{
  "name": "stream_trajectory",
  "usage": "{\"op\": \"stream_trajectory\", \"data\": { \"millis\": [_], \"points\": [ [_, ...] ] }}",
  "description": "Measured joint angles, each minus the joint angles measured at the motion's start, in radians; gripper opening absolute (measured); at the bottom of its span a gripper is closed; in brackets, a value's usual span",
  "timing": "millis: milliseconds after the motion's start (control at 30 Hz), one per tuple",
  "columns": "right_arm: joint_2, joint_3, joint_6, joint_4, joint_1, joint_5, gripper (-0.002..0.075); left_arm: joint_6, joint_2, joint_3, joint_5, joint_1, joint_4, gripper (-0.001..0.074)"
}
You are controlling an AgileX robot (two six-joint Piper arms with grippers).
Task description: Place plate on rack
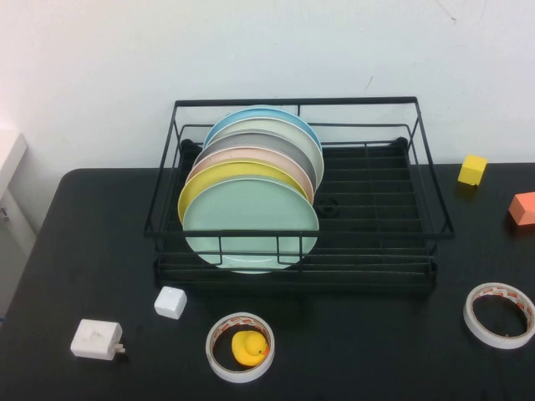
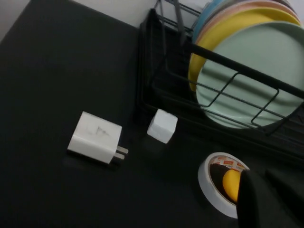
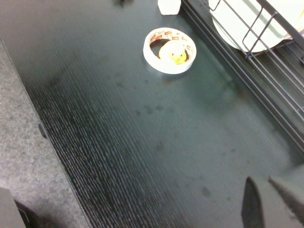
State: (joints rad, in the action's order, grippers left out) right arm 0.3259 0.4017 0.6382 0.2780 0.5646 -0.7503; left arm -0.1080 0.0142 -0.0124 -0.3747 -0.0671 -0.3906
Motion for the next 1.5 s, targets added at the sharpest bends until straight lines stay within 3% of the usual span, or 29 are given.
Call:
{"op": "stream_trajectory", "data": {
  "millis": [167, 467, 800, 1500],
  "points": [
    [0.0, 0.0, 0.0, 0.0, 0.0, 0.0, -0.0002, -0.044, 0.0, 0.003, -0.003, 0.0, 0.058, -0.0001],
    [0.0, 0.0, 0.0, 0.0, 0.0, 0.0, -0.0002, 0.123, 0.0, 0.003, 0.01, 0.0, 0.109, -0.0001],
    [0.0, 0.0, 0.0, 0.0, 0.0, -0.001, -0.0002, -0.034, 0.0, 0.003, 0.017, 0.0, 0.214, -0.0001],
    [0.0, 0.0, 0.0, 0.0, 0.0, -0.002, -0.0002, 0.023, 0.0, 0.003, 0.018, 0.026, 0.201, -0.0002]
  ]
}}
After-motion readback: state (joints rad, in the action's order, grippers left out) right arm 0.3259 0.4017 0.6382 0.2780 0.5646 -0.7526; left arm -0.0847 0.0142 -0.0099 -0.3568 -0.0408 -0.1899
